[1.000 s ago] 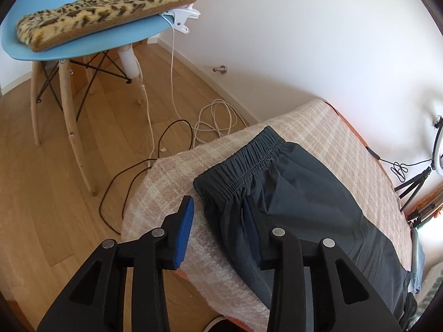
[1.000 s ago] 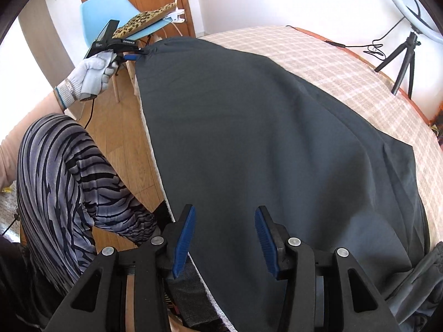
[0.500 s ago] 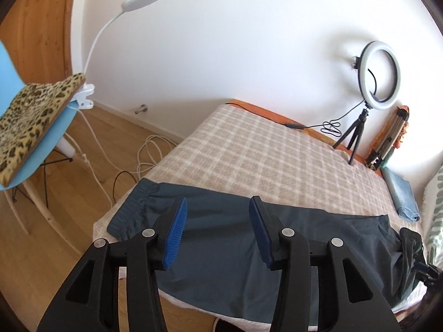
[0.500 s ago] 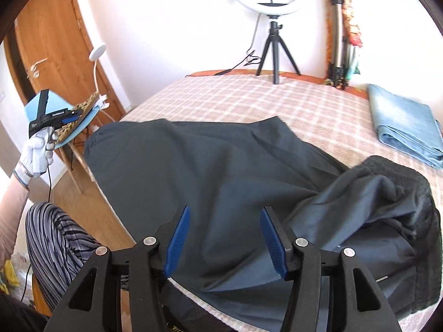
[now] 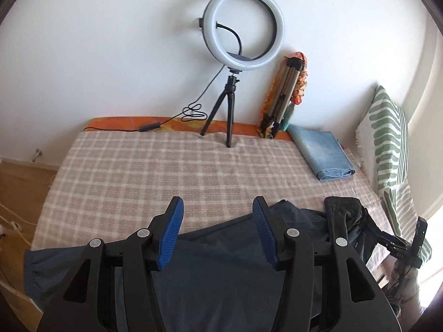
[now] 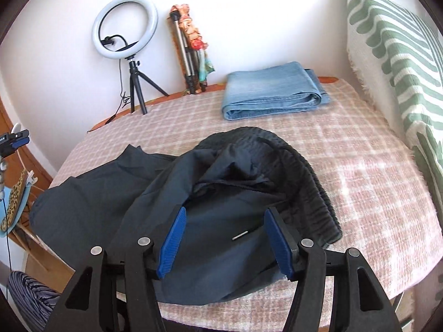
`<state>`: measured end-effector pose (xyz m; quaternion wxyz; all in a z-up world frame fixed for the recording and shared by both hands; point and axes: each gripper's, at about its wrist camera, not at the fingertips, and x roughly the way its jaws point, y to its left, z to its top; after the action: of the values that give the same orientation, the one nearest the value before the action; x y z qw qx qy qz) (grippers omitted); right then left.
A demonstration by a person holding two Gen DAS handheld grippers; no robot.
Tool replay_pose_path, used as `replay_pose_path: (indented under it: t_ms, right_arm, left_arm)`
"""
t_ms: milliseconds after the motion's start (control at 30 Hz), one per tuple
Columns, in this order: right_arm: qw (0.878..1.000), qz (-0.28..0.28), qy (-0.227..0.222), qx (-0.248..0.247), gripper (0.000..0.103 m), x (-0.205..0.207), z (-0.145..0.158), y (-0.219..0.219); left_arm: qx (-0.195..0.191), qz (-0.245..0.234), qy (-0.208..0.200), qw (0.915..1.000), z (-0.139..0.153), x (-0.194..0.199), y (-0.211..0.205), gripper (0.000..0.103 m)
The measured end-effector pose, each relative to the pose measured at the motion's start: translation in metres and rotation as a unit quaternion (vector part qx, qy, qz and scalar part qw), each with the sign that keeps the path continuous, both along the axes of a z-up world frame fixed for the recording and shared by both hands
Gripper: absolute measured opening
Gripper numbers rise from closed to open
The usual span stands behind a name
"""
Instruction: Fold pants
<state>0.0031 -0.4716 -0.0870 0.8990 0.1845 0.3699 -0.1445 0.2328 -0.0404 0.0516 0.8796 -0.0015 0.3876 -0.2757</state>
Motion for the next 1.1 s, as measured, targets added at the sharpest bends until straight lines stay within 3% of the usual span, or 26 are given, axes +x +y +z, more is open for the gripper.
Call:
replay_pose_path:
  t_ms: [200,367,500,633,733,900,933,967,1033,1100]
  right_arm:
    - [0.998,-0.069,0.001,0.013,0.067,-0.030,-0.014,-0.035]
    - [0.994,-0.090,0.002,0.068,0.069,-0.034,-0.027,-0.062]
    - [0.991,-0.066,-0.005,0.120,0.069,-0.032,-0.037,-0.064]
    - [0.991,-0.047,-0.013,0.125,0.068,-0.030,-0.043,-0.057]
    - [0.992,-0.040,-0.018,0.121,0.058,-0.027,-0.044,-0.056]
    - [0.990,-0.034,-0.023,0.135,0.030,-0.027,-0.049,-0.062]
    - [0.989,-0.035,-0.024,0.139,0.025,-0.028,-0.050,-0.063]
    - [0.989,-0.038,-0.025,0.140,0.022,-0.029,-0.050,-0.065]
    - [0.988,-0.042,-0.027,0.144,0.022,-0.033,-0.051,-0.068]
    - [0.988,-0.047,-0.026,0.145,0.022,-0.036,-0.051,-0.069]
  left_arm:
    - [-0.011,-0.080,0.044,0.9958,-0.029,0.000,-0.106,0.054]
    - [-0.016,-0.141,0.098,0.9850,-0.068,-0.013,-0.187,0.061]
    - [-0.020,-0.174,0.152,0.9727,-0.104,-0.024,-0.242,0.061]
    - [-0.007,-0.184,0.186,0.9650,-0.139,-0.026,-0.285,0.061]
    - [-0.010,-0.175,0.214,0.9610,-0.157,-0.022,-0.300,0.061]
    - [-0.037,-0.158,0.241,0.9568,-0.175,-0.017,-0.307,0.060]
    - [-0.046,-0.159,0.238,0.9571,-0.175,-0.018,-0.307,0.055]
    - [-0.053,-0.160,0.234,0.9574,-0.174,-0.018,-0.307,0.039]
    - [-0.061,-0.163,0.230,0.9575,-0.172,-0.020,-0.311,0.015]
    - [-0.066,-0.167,0.215,0.9600,-0.166,-0.026,-0.313,0.011]
